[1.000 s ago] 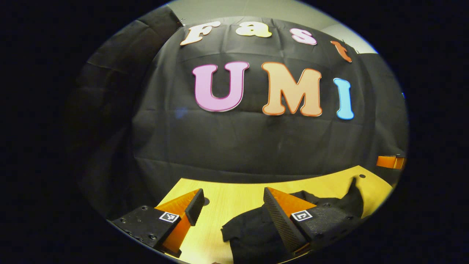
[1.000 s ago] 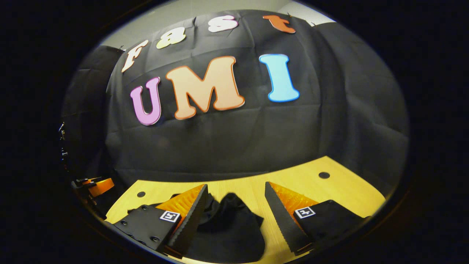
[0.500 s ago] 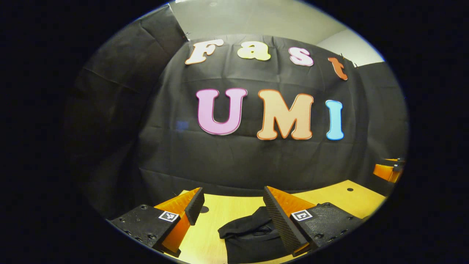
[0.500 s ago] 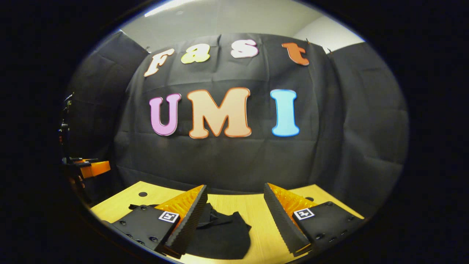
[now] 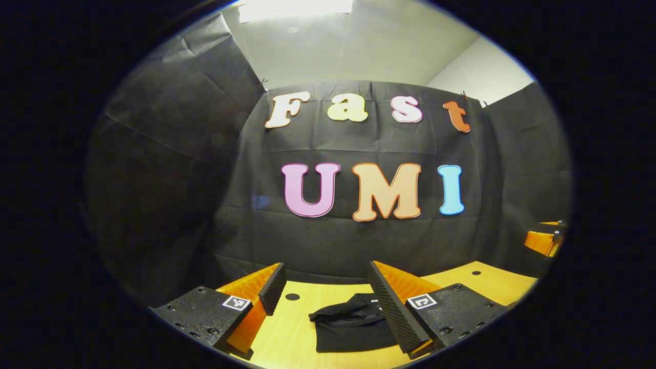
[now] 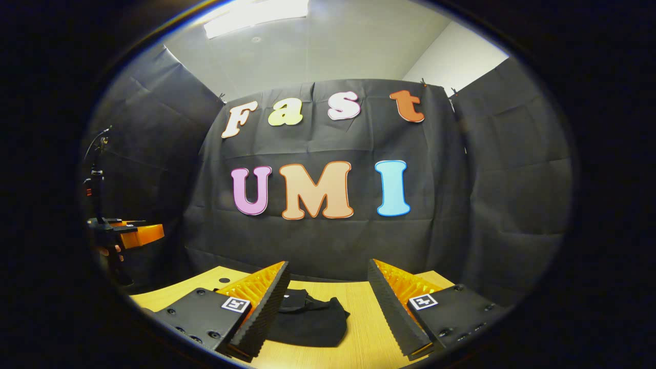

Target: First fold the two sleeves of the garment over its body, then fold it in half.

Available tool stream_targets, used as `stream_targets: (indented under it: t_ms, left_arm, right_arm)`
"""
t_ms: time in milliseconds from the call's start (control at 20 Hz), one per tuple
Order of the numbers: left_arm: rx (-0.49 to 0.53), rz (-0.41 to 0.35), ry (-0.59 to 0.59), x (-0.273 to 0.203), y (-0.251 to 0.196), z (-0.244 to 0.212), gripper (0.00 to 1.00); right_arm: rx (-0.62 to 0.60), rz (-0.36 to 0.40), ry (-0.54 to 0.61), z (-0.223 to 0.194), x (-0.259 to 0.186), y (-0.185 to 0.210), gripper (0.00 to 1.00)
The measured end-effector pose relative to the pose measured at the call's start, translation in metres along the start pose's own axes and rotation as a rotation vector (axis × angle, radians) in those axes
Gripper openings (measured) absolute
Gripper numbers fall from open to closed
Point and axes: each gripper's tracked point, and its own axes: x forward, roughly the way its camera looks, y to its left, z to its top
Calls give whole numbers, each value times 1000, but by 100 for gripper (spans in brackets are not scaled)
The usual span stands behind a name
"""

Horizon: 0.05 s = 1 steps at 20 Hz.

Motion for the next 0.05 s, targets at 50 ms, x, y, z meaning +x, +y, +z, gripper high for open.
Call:
stream_targets:
  t_ms: [50]
  left_arm:
    - [1, -5, -9, -11, -3, 5, 96]
  right_arm:
    - [-1, 2, -2, 1, -11, -1, 94]
